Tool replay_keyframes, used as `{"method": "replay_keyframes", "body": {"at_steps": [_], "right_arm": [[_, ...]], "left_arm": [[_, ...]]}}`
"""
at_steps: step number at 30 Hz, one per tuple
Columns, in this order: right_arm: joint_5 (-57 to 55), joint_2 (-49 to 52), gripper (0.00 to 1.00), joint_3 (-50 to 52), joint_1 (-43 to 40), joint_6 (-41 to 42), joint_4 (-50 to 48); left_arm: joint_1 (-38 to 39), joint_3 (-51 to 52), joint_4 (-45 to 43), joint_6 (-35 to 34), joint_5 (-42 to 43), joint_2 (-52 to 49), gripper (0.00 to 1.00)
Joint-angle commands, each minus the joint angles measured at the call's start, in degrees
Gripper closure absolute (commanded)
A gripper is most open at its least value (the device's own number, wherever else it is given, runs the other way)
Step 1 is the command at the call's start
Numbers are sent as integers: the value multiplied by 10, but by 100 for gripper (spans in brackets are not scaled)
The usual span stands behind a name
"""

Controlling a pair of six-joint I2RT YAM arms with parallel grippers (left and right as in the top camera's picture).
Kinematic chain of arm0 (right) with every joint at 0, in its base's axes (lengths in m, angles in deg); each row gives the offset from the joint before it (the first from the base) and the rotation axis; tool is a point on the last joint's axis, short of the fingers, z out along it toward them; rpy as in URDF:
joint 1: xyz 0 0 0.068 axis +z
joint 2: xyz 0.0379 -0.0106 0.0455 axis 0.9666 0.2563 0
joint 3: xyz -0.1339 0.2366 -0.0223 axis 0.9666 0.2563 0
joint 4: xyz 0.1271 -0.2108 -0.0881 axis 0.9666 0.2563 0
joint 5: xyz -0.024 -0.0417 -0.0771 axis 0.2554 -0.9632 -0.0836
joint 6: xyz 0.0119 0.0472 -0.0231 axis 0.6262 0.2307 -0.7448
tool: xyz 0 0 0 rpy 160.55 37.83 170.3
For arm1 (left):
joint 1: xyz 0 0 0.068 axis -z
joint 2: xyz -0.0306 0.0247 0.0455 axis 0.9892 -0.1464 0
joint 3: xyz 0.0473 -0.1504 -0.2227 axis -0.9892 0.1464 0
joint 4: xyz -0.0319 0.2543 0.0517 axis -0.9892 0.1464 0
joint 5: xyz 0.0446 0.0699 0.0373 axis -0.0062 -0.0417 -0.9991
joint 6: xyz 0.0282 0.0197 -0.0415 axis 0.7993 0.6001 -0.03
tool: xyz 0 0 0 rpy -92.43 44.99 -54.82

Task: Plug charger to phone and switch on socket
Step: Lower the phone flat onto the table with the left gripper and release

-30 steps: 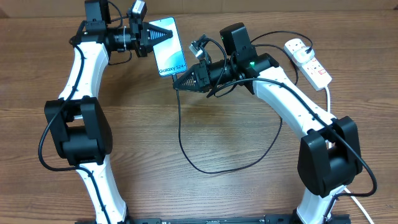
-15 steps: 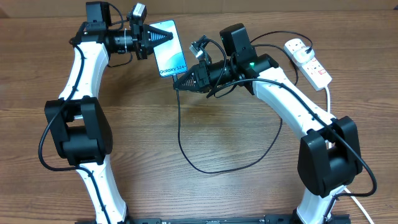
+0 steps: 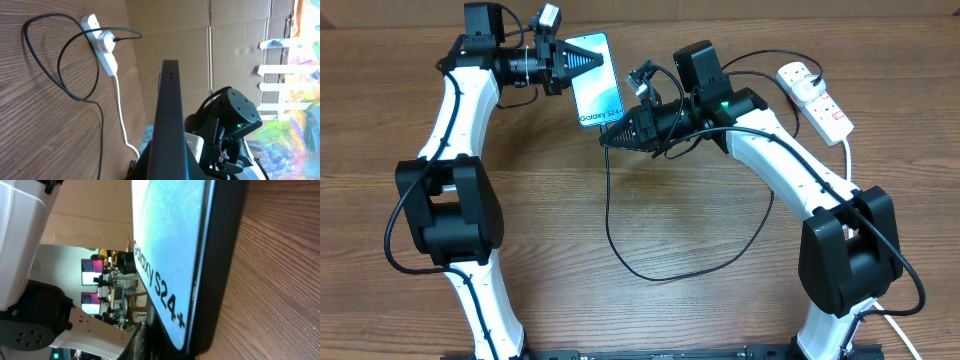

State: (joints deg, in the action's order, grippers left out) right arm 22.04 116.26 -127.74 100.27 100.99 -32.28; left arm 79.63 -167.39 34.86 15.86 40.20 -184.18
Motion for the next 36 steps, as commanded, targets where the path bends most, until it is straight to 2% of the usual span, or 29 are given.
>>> {"method": "replay_keyframes", "body": {"at_steps": [1,14,15,19,29,32,36], "right_arm": [[-58,-2,96,-12,-26,5,-26],[-81,2,96,-12,-31,10,-44],[-81,2,94,-12,-31,10,-42],[-81,1,73,-12,-32,-5,-24],[-52,-42,67,-13,-43,-36,5],[-64,-60,65,-14,-57,-48,27],[-125,-70,64,-14,-91,-83,108]], "left_arm": [[33,-2,27,34,58,12,96],[35,-1,52,46,58,12,96],[35,-2,51,46,58,12,96],[28,-2,42,47,58,12,96],[11,-1,32,48,55,12,96],[11,-2,32,52,33,12,96],[11,-1,39,52,-26,12,96]]}}
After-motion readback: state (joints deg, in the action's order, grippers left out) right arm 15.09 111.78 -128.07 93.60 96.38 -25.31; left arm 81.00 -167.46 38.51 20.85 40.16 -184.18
